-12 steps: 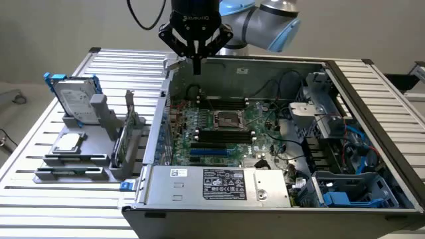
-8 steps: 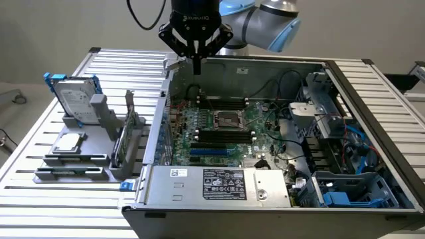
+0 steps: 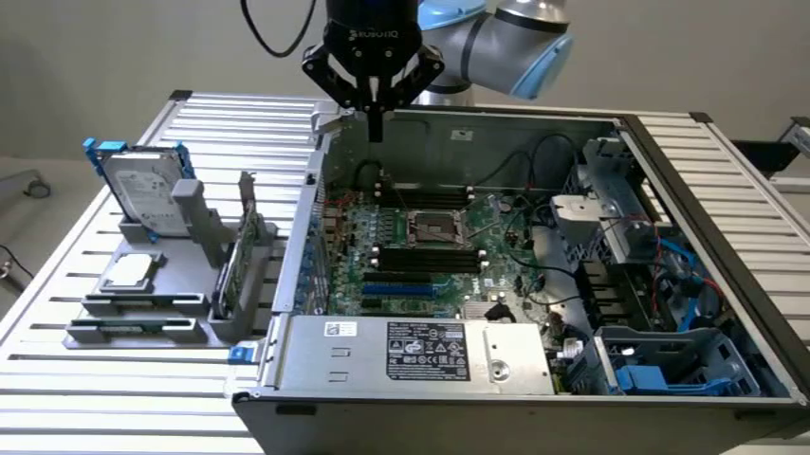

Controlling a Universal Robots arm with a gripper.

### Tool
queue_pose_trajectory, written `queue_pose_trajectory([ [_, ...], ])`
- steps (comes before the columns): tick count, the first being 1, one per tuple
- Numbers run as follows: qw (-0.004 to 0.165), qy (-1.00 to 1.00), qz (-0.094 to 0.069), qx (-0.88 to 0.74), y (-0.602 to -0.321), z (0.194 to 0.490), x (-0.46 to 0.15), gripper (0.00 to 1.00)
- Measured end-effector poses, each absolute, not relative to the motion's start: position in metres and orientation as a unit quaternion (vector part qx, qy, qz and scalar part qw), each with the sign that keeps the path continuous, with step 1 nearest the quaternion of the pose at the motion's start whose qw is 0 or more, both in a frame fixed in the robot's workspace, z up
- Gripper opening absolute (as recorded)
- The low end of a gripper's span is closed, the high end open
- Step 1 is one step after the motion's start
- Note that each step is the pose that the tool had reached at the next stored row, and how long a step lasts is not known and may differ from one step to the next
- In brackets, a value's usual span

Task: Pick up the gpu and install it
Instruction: 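Reach for the gpu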

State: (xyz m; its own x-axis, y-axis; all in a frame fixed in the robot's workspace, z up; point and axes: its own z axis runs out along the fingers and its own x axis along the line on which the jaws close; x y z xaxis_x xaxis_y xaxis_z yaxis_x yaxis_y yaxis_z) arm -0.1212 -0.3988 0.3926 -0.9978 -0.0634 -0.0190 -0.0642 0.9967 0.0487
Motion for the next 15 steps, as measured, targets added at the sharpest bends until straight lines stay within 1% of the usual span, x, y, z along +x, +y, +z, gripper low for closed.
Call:
queue_pose_trajectory([
  [6, 0.009, 0.999, 0.025, -0.036, -0.399, 0.392, -0.122, 0.11],
  [15, 0.005, 0.999, 0.025, -0.036, -0.399, 0.392, -0.161, 0.11],
])
